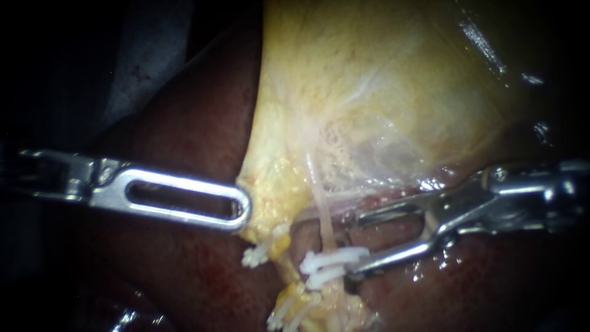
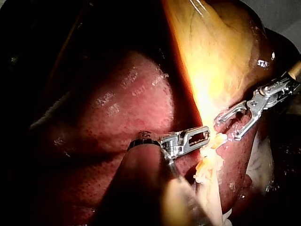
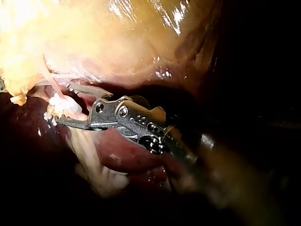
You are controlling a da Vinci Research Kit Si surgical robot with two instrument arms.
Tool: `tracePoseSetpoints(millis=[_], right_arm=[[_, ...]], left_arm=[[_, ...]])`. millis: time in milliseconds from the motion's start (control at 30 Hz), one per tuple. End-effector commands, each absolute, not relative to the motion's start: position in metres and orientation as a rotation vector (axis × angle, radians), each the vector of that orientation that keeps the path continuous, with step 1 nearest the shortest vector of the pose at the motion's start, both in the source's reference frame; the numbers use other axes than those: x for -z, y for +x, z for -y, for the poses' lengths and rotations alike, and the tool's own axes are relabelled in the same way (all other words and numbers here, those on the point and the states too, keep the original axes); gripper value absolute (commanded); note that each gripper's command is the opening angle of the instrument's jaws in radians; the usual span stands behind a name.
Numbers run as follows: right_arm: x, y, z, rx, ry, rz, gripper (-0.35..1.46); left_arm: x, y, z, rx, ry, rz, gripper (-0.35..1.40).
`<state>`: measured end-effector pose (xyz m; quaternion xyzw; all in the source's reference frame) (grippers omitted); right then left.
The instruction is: Going back second clip right tube
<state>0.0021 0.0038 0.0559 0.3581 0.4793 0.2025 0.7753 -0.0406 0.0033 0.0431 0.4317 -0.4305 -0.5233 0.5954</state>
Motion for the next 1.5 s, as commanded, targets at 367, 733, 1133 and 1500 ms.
tracePoseSetpoints(millis=[367,733,1133,1500], right_arm=[[-0.0526,0.0002,-0.0062,-0.409,0.639,-1.077,0.6],[-0.0514,-0.0018,-0.0076,-0.412,0.599,-1.08,0.6],[-0.0514,-0.0017,-0.0074,-0.411,0.598,-1.08,0.6],[-0.0515,-0.0017,-0.0073,-0.411,0.598,-1.08,0.6]], left_arm=[[-0.0435,-0.0405,-0.0036,1.214,1.004,1.0,-0.35],[-0.0439,-0.0405,-0.0038,1.214,1.002,1.001,-0.35],[-0.0463,-0.0421,-0.003,1.209,0.988,1.002,-0.35],[-0.0491,-0.045,-0.002,1.189,0.99,0.998,-0.35]])
